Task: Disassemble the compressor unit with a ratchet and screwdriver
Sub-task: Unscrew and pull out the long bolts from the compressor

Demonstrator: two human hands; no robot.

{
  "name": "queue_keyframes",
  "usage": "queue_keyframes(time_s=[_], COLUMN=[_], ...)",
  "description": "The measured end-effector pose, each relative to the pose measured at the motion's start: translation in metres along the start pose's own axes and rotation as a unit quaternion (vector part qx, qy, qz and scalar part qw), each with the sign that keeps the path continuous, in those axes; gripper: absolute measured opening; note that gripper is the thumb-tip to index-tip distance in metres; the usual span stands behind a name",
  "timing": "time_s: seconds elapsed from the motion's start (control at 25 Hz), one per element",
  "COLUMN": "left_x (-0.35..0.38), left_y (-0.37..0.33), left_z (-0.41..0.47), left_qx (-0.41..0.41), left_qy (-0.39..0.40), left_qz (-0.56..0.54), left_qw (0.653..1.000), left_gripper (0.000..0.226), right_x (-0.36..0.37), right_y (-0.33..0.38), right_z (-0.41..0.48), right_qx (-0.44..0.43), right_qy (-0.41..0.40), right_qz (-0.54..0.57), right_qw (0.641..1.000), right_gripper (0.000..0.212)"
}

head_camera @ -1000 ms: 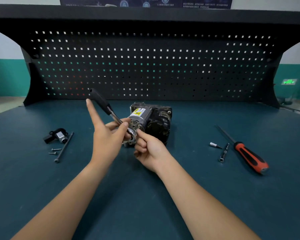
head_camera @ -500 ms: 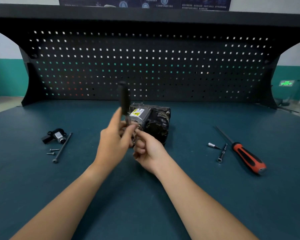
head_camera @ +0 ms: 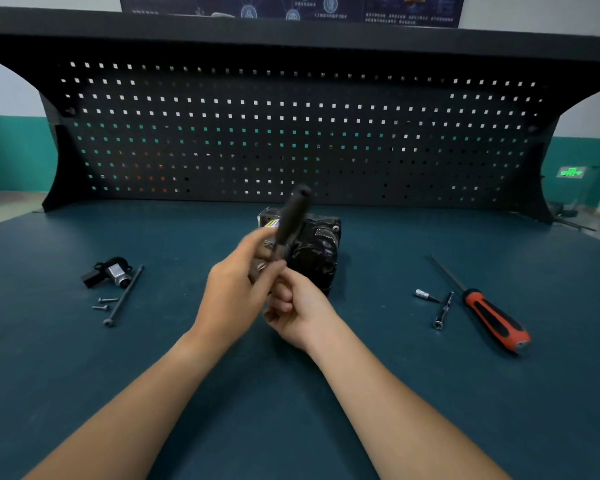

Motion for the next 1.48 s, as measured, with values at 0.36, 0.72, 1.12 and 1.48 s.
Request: queue_keyframes(time_s=[0.36,0.72,1.12,1.48], left_x=[-0.001,-0.01,-0.015,-0.019], left_y=[0.014,0.013,0.0,0.016], left_z=[0.004,0.009,0.007,0.009], left_qx=[-0.183,-0.157,-0.108,-0.218], left_qy=[-0.005,0.012,-0.018,-0.042], left_qz=[-0.066,0.1,0.063,-0.043], left_qw=[0.981,0.982,0.992,0.974], left_gripper=[0.062,0.045,0.1,0.099], right_x=[0.004,0.004,0.005,0.005], right_y=[-0.002,-0.002,-0.003,-0.003], right_z=[-0.003,-0.003,-0.003,-0.004], right_qx=[0.012,0.009,0.006,0.009], right_qy=[0.015,-0.006,-0.024,-0.013], right_qz=[0.021,0.005,0.015,0.022], right_qw=[1.0,1.0,1.0,1.0], right_gripper=[0.037,0.033,0.036,0.035])
Point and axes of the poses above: each hand's wrist, its own z-axis towards the middle knuckle, its own x-axis out of the palm, y = z × x, the point moved 3 cm from there along z, towards the middle knuckle, and after that the axes turned 8 degrees about -x, right-handed, at the moved point
